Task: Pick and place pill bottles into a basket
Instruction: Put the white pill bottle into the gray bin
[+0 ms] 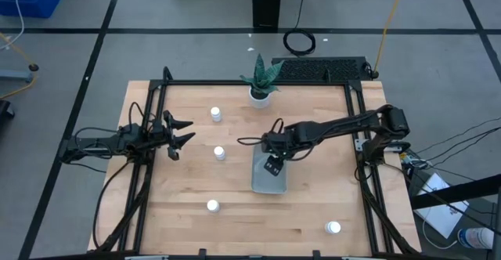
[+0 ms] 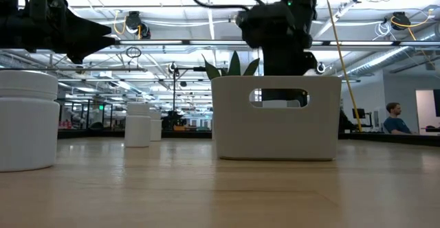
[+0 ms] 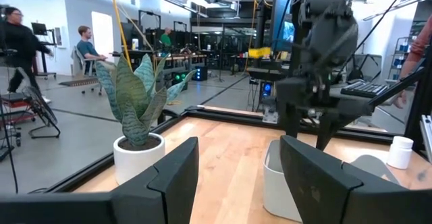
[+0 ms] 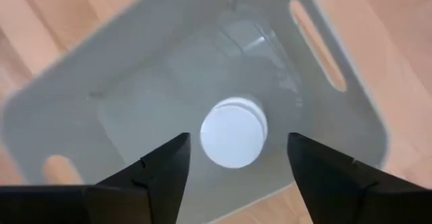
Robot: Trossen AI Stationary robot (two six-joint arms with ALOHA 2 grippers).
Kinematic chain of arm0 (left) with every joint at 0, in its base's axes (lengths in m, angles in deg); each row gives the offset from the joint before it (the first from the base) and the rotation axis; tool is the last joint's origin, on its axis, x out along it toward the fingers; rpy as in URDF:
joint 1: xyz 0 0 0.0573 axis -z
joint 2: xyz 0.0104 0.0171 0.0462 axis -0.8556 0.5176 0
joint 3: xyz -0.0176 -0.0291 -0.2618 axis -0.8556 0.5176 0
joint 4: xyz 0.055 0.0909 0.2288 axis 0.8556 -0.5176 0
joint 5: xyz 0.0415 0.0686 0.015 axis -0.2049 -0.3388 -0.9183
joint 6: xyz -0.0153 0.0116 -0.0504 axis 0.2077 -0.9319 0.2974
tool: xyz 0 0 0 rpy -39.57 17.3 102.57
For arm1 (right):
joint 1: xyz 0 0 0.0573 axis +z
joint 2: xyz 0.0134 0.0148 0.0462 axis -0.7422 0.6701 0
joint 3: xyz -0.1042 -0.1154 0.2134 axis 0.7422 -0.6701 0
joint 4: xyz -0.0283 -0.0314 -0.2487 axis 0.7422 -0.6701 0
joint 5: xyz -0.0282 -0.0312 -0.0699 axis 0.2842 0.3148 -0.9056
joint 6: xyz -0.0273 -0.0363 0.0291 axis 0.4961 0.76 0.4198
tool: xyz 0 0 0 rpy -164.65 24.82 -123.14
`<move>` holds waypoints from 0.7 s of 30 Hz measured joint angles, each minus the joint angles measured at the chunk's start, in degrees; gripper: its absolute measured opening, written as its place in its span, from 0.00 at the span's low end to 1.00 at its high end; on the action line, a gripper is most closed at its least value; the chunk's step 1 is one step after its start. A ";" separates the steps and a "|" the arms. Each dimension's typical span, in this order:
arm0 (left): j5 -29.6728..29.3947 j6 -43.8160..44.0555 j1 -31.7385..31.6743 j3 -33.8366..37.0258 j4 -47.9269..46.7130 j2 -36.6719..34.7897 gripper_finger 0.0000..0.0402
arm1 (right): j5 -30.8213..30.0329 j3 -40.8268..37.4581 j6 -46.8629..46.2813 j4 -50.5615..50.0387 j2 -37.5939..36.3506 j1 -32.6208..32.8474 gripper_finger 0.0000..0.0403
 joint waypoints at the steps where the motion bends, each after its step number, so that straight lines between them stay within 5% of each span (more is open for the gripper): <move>1: 0.00 0.00 0.00 0.01 0.04 -0.01 0.53 | -0.08 0.00 -0.01 -0.03 -0.75 -0.04 0.61; 12: 0.00 0.00 0.02 0.01 0.02 -0.01 0.53 | -0.01 0.00 -2.12 1.03 -7.73 -2.47 0.59; 21: 0.00 0.00 0.01 0.01 0.01 -0.01 0.53 | 9.00 0.07 -11.09 -2.43 -17.08 2.19 0.64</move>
